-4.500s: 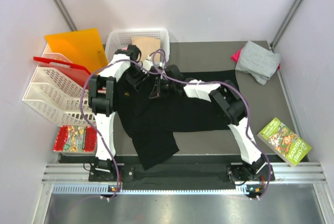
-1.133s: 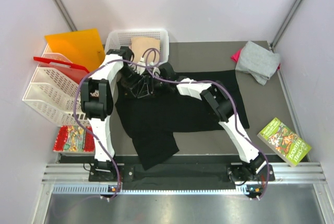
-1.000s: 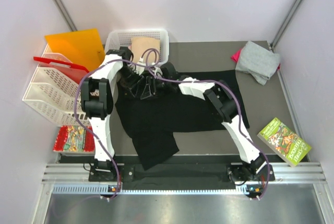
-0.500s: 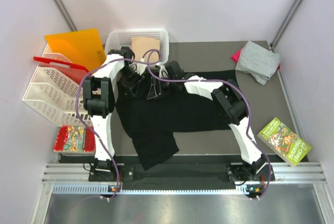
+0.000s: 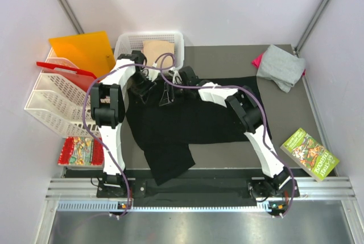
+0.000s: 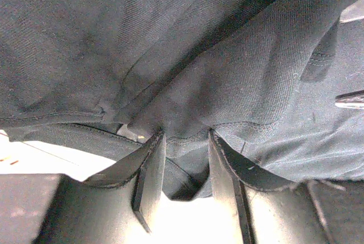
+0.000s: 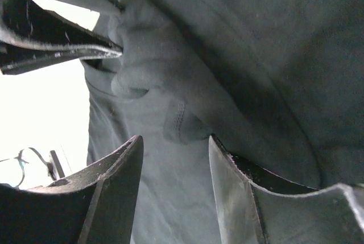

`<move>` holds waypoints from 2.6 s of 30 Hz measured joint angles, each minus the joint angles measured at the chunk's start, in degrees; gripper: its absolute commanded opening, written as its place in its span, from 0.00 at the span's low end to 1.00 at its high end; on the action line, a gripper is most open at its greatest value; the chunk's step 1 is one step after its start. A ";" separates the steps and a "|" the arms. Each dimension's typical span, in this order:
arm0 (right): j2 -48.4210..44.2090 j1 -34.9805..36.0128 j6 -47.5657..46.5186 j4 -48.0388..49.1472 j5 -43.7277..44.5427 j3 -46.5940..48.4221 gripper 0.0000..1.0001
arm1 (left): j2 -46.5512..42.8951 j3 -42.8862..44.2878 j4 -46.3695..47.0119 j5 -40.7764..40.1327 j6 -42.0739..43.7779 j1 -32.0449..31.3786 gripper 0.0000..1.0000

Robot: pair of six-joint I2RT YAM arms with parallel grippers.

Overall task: Fold and stack the t-shirts
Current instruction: Fold the flattened tshirt in 1/3 of the way

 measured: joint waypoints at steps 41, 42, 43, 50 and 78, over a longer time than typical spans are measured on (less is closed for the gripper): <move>-13.33 0.13 2.32 0.52 0.50 -16.50 0.00 | -0.15 -2.64 1.88 -0.98 1.55 0.07 0.41; -15.56 0.11 2.05 0.37 0.55 -18.53 0.00 | -0.17 -2.64 1.90 -0.96 1.57 0.07 0.41; -17.59 0.11 1.88 0.11 0.50 -20.24 0.00 | -0.24 -2.71 1.90 -0.96 1.55 0.07 0.41; -21.49 0.11 0.66 -1.75 0.11 -23.08 0.54 | -0.50 -2.91 1.75 -1.36 1.46 0.37 0.41; -18.16 -4.96 -4.04 -10.97 10.47 -11.21 0.57 | -6.91 2.40 11.41 7.56 -17.55 9.05 0.41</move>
